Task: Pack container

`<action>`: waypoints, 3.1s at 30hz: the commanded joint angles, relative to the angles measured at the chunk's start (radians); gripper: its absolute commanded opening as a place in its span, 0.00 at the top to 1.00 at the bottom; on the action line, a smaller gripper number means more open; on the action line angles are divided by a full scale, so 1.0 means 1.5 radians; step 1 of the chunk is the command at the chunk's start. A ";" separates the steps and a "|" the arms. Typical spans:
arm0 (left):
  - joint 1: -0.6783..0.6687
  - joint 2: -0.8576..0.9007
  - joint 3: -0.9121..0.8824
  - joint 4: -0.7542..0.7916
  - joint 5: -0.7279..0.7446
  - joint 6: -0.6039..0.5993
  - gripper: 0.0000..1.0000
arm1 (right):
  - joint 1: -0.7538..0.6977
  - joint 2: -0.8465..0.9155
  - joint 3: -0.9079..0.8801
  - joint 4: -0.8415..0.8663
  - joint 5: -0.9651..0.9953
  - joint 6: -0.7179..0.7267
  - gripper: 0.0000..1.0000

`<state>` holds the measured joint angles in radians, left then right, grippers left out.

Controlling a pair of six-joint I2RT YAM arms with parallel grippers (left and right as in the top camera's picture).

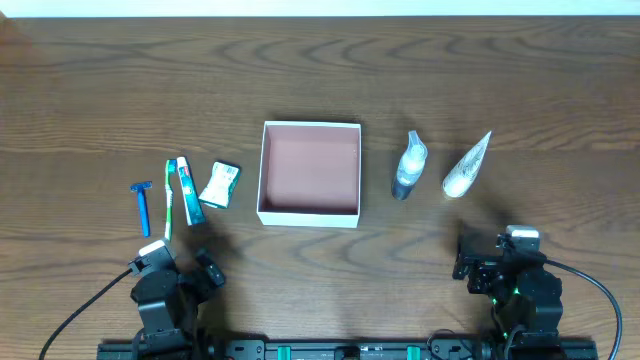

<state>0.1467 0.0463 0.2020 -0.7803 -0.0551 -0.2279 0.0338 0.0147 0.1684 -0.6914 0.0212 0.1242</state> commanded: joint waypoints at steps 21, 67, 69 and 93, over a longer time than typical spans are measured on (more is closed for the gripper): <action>-0.002 -0.006 -0.014 -0.009 0.002 0.011 0.02 | -0.004 -0.005 -0.001 0.022 -0.003 0.091 0.01; -0.002 -0.006 -0.014 -0.009 0.002 0.011 0.02 | 0.201 1.069 1.166 -0.416 -0.004 0.115 0.01; -0.002 -0.006 -0.014 -0.009 0.002 0.011 0.02 | 0.205 1.105 1.166 -0.442 0.003 0.150 0.01; -0.002 -0.006 -0.014 -0.009 0.002 0.011 0.02 | 0.240 1.277 1.111 -0.489 0.034 0.224 0.03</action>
<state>0.1467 0.0437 0.2008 -0.7795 -0.0521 -0.2279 0.3954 1.9270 1.8702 -1.4288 0.0822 0.4397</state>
